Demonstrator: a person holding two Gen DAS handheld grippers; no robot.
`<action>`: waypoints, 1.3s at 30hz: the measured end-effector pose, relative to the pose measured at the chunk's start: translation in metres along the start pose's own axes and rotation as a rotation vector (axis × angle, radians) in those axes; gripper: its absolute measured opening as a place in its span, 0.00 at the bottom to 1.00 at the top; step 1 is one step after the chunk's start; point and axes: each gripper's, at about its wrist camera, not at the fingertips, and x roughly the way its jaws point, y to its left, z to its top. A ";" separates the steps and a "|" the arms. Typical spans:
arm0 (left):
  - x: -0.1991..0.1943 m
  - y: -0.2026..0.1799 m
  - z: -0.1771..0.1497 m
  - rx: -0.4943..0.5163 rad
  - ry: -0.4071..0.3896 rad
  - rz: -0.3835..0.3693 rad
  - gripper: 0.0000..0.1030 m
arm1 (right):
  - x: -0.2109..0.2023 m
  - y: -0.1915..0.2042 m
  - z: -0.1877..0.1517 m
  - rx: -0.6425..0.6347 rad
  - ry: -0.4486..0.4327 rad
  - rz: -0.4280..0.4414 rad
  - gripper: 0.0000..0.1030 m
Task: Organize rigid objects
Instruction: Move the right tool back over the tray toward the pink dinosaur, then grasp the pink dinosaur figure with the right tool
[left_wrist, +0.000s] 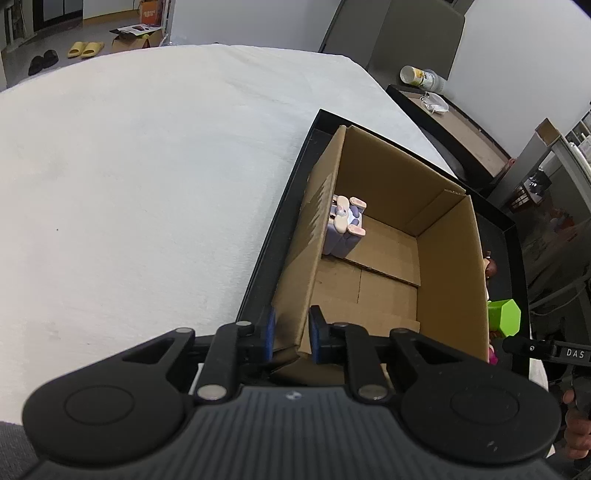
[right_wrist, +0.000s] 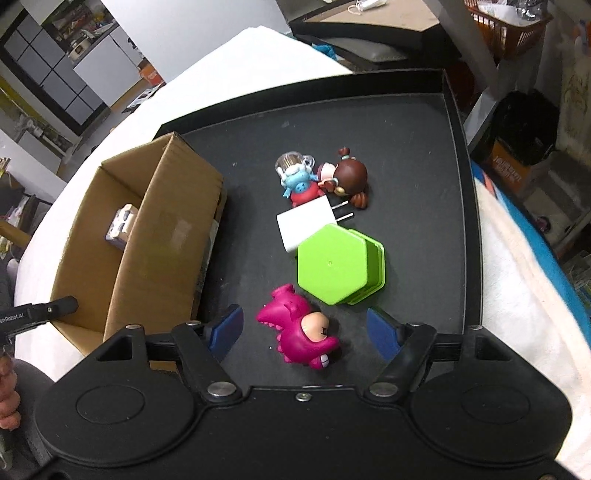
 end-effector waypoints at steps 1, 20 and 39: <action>0.000 -0.001 0.000 0.003 0.000 0.007 0.16 | 0.002 -0.001 0.000 -0.002 0.003 -0.003 0.71; -0.004 -0.014 -0.002 0.028 -0.001 0.074 0.16 | 0.035 0.014 -0.011 -0.110 0.093 -0.066 0.44; -0.011 0.009 -0.007 0.005 -0.016 -0.040 0.16 | 0.002 0.058 -0.012 -0.210 0.049 -0.118 0.44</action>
